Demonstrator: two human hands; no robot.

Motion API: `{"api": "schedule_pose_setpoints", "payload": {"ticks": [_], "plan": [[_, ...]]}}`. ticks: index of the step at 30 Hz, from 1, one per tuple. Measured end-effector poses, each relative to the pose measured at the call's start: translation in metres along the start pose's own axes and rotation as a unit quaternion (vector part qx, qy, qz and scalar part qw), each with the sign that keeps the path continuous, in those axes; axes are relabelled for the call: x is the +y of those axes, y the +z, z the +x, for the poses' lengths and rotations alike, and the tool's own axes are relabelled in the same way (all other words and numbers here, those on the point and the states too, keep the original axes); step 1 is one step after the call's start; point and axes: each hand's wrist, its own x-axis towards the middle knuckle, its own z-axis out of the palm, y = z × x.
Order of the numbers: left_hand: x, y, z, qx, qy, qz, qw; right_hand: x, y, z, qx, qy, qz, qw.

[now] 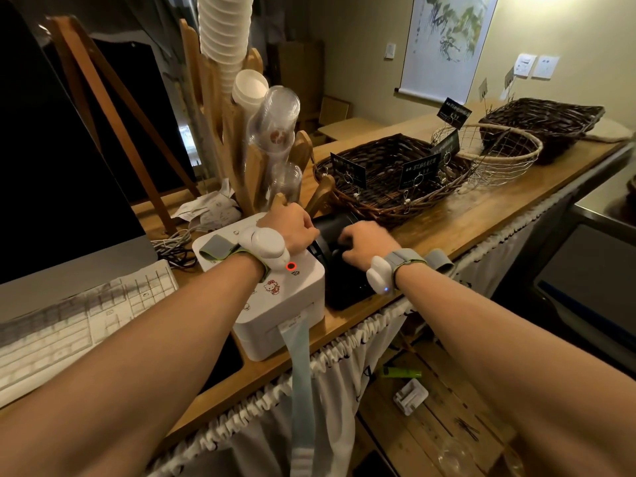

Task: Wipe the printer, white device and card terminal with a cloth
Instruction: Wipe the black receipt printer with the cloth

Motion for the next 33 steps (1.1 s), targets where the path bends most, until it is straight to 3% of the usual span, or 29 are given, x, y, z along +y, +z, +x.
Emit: {"api": "schedule_pose_setpoints", "payload": {"ticks": [2, 5, 9, 12, 15, 18, 22, 26, 27, 30, 33], "plan": [[0.001, 0.001, 0.0, 0.002, -0.001, 0.0, 1.0, -0.005, 0.001, -0.001, -0.007, -0.016, 0.018, 1.0], [0.001, 0.002, -0.001, 0.002, 0.004, 0.002, 1.0, -0.006, -0.001, 0.001, 0.059, 0.036, 0.024, 0.997], [-0.001, 0.002, -0.003, 0.013, 0.006, 0.008, 1.0, -0.02, 0.003, 0.0, -0.007, -0.037, 0.024, 0.999], [-0.002, 0.001, -0.006, 0.024, 0.007, 0.013, 1.0, -0.026, -0.002, 0.003, 0.068, -0.042, 0.024, 0.997], [-0.008, -0.004, -0.008, 0.023, 0.007, -0.004, 1.0, -0.033, 0.006, -0.005, -0.019, -0.106, -0.026, 0.994], [-0.012, -0.009, -0.01, 0.023, 0.001, -0.011, 1.0, -0.03, 0.004, -0.006, -0.104, -0.081, -0.012, 0.991], [-0.007, -0.011, -0.01, 0.014, 0.02, -0.011, 1.0, -0.03, -0.005, -0.001, -0.001, -0.095, -0.011, 0.995], [0.003, -0.01, -0.001, -0.027, 0.06, 0.008, 0.998, -0.016, 0.005, -0.003, -0.12, -0.089, 0.014, 0.989], [0.006, -0.01, 0.0, -0.035, 0.071, 0.02, 0.997, -0.016, 0.004, -0.002, -0.123, -0.083, 0.023, 0.989], [0.015, -0.008, 0.01, -0.052, 0.089, 0.057, 0.993, -0.02, 0.004, 0.003, -0.035, -0.104, 0.021, 0.994], [0.018, -0.003, 0.013, -0.102, 0.071, 0.08, 0.989, -0.016, 0.01, -0.002, -0.09, -0.128, 0.008, 0.988]]}}
